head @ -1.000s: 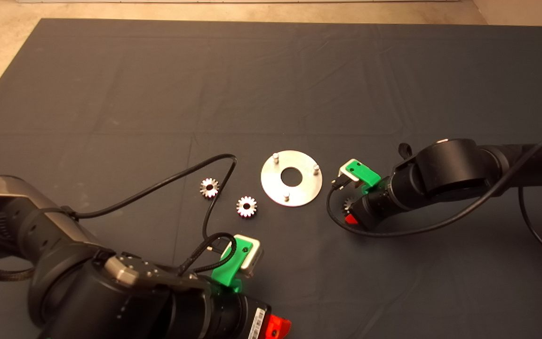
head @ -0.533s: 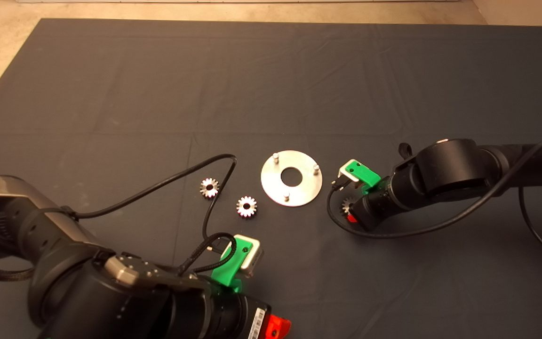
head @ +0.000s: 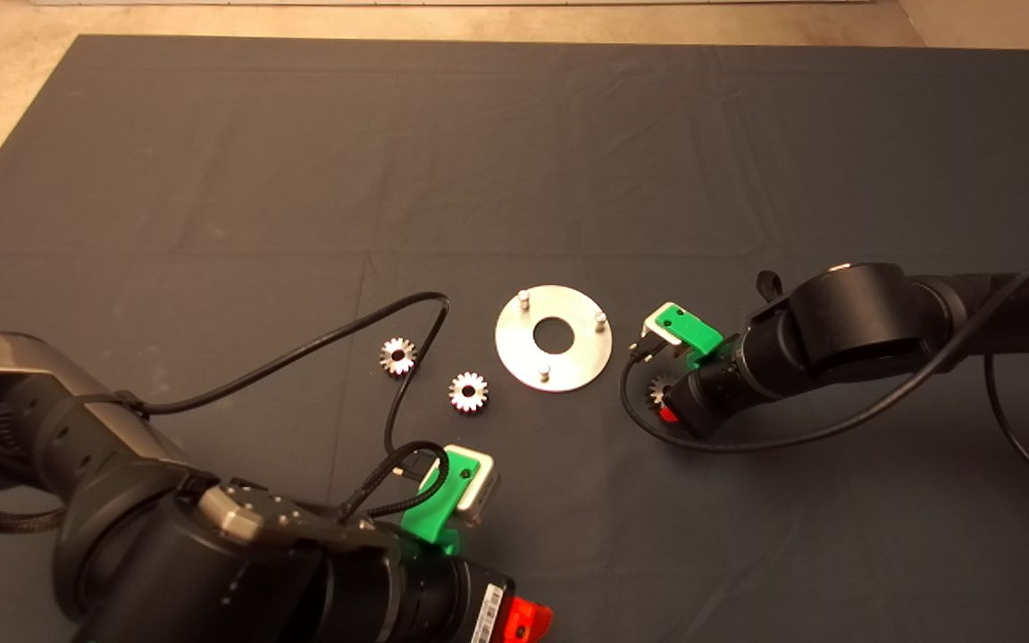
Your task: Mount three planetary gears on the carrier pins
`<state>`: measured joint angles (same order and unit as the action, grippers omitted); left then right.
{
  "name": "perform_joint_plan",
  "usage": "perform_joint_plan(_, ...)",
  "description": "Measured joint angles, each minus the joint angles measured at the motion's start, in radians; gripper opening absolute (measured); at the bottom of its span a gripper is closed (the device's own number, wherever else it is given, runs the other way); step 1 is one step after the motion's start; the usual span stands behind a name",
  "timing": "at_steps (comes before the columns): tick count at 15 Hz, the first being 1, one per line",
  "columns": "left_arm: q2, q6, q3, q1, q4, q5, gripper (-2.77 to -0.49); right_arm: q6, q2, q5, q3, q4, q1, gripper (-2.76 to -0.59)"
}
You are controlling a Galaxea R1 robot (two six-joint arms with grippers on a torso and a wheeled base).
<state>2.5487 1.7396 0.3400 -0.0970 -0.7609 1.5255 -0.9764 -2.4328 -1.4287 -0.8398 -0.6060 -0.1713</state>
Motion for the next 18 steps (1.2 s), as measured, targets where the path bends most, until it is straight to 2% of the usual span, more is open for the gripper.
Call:
perform_joint_plan(8, 0.000, 0.000, 0.000, 0.000, 0.000, 0.000, -0.50, 0.000, -0.001, -0.003, 0.000, 0.000, 0.000, -2.65)
perform_joint_plan(13, 0.000, 0.000, 0.000, 0.000, 0.000, 0.001, -0.50, 0.000, 0.001, -0.017, 0.013, 0.003, -0.002, -2.65)
perform_joint_plan(17, 0.000, 0.000, 0.000, 0.000, 0.000, 0.000, -0.50, 0.000, 0.000, -0.016, 0.016, 0.008, -0.037, -2.65)
perform_joint_plan(18, 0.000, 0.000, 0.000, 0.000, 0.000, 0.000, -0.50, 0.000, 0.000, -0.016, 0.016, 0.018, -0.046, -2.65)
